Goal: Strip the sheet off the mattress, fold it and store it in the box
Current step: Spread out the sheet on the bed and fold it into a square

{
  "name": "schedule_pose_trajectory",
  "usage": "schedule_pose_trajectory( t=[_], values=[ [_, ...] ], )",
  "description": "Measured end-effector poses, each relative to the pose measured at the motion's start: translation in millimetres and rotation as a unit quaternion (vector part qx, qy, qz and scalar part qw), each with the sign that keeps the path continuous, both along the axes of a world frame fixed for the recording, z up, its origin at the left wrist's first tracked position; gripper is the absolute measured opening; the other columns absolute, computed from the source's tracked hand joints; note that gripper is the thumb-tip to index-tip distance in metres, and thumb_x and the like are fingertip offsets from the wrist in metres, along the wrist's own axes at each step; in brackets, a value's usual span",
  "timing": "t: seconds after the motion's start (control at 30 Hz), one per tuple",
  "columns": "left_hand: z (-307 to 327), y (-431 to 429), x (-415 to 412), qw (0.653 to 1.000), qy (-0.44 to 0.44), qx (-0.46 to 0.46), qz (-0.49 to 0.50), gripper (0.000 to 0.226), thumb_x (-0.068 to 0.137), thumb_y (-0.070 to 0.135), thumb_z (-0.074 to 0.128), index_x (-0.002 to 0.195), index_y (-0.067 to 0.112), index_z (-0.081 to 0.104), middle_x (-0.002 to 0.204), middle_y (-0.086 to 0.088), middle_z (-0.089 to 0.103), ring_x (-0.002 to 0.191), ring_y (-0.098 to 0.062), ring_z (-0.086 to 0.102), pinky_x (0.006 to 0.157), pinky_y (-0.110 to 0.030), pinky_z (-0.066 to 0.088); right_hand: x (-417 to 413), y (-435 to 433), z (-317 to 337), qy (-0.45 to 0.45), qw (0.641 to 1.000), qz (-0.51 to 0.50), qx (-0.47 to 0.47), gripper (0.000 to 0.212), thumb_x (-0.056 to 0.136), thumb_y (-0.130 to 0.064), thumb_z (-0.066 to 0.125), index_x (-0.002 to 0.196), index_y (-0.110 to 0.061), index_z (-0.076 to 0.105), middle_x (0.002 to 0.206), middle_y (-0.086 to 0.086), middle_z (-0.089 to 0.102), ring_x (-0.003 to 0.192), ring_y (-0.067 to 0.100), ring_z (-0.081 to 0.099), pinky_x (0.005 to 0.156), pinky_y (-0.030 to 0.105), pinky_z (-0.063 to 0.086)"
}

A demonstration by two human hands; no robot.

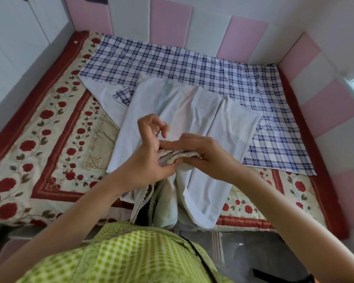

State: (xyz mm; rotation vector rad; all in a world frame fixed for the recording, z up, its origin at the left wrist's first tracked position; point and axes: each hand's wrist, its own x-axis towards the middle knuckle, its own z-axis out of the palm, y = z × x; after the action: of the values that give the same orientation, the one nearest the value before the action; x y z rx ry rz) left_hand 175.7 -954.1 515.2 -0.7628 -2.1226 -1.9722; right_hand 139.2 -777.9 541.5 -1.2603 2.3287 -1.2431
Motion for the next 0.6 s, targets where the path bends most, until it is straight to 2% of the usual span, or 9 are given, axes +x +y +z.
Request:
schedule_pose_trajectory(
  t=[0.07, 0.13, 0.2, 0.3, 0.43, 0.53, 0.6],
  values=[
    [0.6, -3.3, -1.4, 1.0, -0.016, 0.014, -0.003, 0.065, 0.071, 0.002, 0.066, 0.104, 0.025, 0.015, 0.102, -0.001, 0.029, 0.076, -0.009, 0.058, 0.066, -0.023, 0.047, -1.2, -4.5, -6.0, -0.001, 1.0, -0.017, -0.023, 0.039, 0.089, 0.001, 0.06, 0.124, -0.014, 0.059, 0.087, -0.002, 0.053, 0.073, 0.009, 0.053, 0.068, 0.019, 0.041],
    [1.9, -5.0, -3.2, 0.999, -0.035, 0.027, -0.017, 0.063, 0.07, 0.004, 0.065, 0.104, 0.026, 0.016, 0.104, -0.001, 0.029, 0.074, -0.02, 0.058, 0.064, -0.025, 0.047, -3.6, -7.2, -7.6, 0.002, 0.998, -0.042, -0.035, 0.034, 0.088, 0.001, 0.062, 0.119, -0.012, 0.064, 0.092, 0.0, 0.054, 0.079, 0.01, 0.056, 0.073, 0.019, 0.044],
    [3.4, -7.3, -5.4, 0.997, -0.06, 0.034, -0.035, 0.062, 0.069, 0.008, 0.065, 0.105, 0.026, 0.016, 0.107, -0.006, 0.028, 0.073, -0.025, 0.058, 0.064, -0.024, 0.047, -5.2, -10.6, -6.7, 0.056, 0.997, -0.054, -0.019, 0.029, 0.086, -0.001, 0.063, 0.115, -0.007, 0.066, 0.102, 0.0, 0.052, 0.088, 0.008, 0.057, 0.079, 0.018, 0.045],
    [4.9, -13.0, -8.6, 0.992, -0.101, 0.047, -0.066, 0.065, 0.068, 0.009, 0.069, 0.105, 0.028, 0.019, 0.11, -0.006, 0.029, 0.073, -0.023, 0.056, 0.06, -0.025, 0.046, -5.1, -16.5, -5.6, 0.139, 0.989, -0.053, -0.001, 0.02, 0.09, -0.007, 0.056, 0.107, -0.001, 0.063, 0.11, -0.002, 0.048, 0.092, 0.01, 0.057, 0.08, 0.019, 0.048],
    [5.1, -23.9, -15.0, 0.982, -0.14, 0.075, -0.103, 0.067, 0.068, 0.003, 0.074, 0.105, 0.025, 0.023, 0.112, -0.003, 0.028, 0.082, -0.016, 0.057, 0.062, -0.024, 0.048, -4.0, -22.5, -9.0, 0.152, 0.984, -0.094, -0.015, 0.019, 0.088, -0.01, 0.048, 0.1, -0.001, 0.059, 0.106, 0.0, 0.057, 0.089, 0.021, 0.062, 0.07, 0.042, 0.052],
    [3.4, -30.6, -19.0, 0.975, -0.167, 0.085, -0.12, 0.06, 0.074, -0.01, 0.065, 0.107, 0.02, 0.024, 0.107, 0.001, 0.036, 0.081, -0.014, 0.054, 0.062, -0.024, 0.048, -4.7, -25.4, -12.8, 0.147, 0.979, -0.139, -0.036, 0.017, 0.086, -0.003, 0.049, 0.1, -0.003, 0.059, 0.102, 0.002, 0.065, 0.092, 0.02, 0.063, 0.071, 0.041, 0.053],
    [3.3, -30.4, -20.6, 0.981, -0.156, 0.055, -0.097, 0.055, 0.077, -0.007, 0.062, 0.109, 0.02, 0.027, 0.1, -0.007, 0.042, 0.077, -0.015, 0.051, 0.061, -0.025, 0.046, -5.5, -25.8, -13.8, 0.123, 0.975, -0.172, -0.064, 0.018, 0.085, 0.001, 0.05, 0.1, -0.002, 0.06, 0.099, 0.002, 0.066, 0.091, 0.017, 0.063, 0.075, 0.033, 0.052]
  ],
)
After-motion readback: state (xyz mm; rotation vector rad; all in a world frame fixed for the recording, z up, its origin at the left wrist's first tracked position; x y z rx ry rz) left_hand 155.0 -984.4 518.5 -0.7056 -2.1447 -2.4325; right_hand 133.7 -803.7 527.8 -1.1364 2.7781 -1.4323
